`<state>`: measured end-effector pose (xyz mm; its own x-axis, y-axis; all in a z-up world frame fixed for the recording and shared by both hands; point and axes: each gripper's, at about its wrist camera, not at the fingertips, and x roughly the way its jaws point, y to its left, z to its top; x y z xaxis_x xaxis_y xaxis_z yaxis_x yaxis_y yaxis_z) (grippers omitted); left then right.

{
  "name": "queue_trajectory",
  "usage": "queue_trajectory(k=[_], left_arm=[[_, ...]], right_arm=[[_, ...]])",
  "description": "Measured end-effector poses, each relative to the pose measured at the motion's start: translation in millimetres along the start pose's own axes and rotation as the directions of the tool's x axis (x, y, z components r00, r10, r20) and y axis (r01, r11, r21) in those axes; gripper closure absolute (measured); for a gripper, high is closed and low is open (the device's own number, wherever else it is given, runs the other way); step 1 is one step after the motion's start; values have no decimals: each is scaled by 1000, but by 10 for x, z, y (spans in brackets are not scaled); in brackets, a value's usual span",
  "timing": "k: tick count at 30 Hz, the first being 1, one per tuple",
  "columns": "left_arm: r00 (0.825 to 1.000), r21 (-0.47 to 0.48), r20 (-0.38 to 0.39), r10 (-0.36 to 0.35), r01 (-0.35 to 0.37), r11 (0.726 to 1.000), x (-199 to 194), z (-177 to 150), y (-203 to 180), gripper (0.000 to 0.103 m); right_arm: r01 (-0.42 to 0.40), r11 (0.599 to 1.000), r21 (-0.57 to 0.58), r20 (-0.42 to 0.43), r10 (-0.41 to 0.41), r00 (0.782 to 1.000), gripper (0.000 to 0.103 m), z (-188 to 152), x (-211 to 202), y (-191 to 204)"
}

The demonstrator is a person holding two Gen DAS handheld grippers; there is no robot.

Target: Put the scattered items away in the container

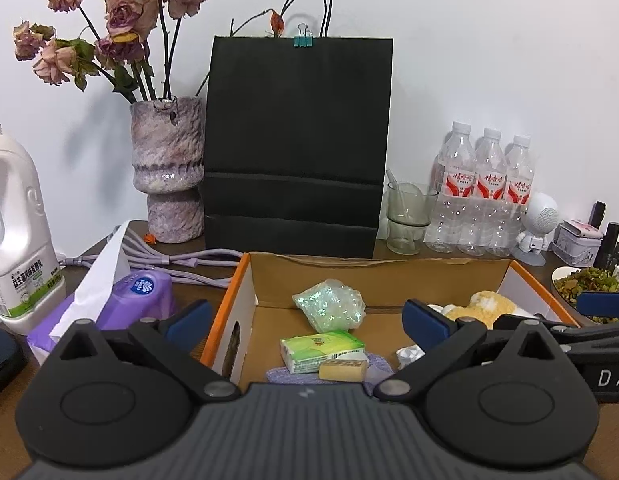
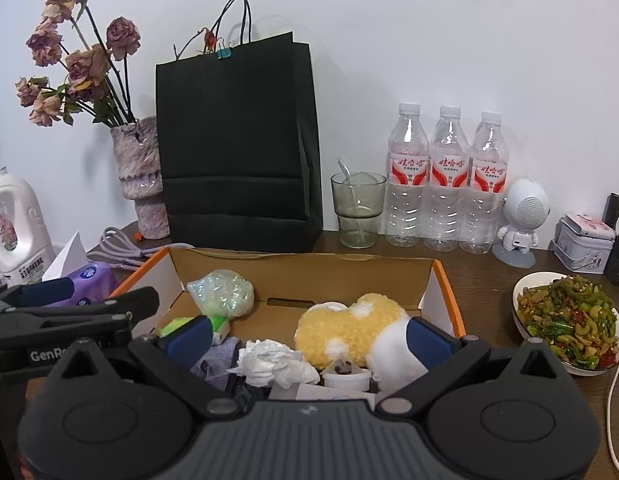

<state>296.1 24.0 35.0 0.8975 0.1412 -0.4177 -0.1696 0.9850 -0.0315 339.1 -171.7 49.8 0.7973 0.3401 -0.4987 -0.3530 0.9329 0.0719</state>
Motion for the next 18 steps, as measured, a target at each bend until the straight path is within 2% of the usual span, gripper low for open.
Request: queue_trajectory(k=[5, 11, 18], left_arm=[[997, 18, 58, 50, -51, 999, -263, 5, -94, 0], [997, -4, 73, 34, -33, 999, -673, -58, -73, 0], [997, 48, 65, 41, -44, 998, -1160, -178, -91, 0]], right_arm=[[28, 1000, 11, 28, -28, 999, 0, -9, -239, 30], [21, 1000, 14, 46, -21, 999, 0, -102, -642, 96], [20, 1000, 19, 33, -20, 999, 0, -309, -1085, 215]])
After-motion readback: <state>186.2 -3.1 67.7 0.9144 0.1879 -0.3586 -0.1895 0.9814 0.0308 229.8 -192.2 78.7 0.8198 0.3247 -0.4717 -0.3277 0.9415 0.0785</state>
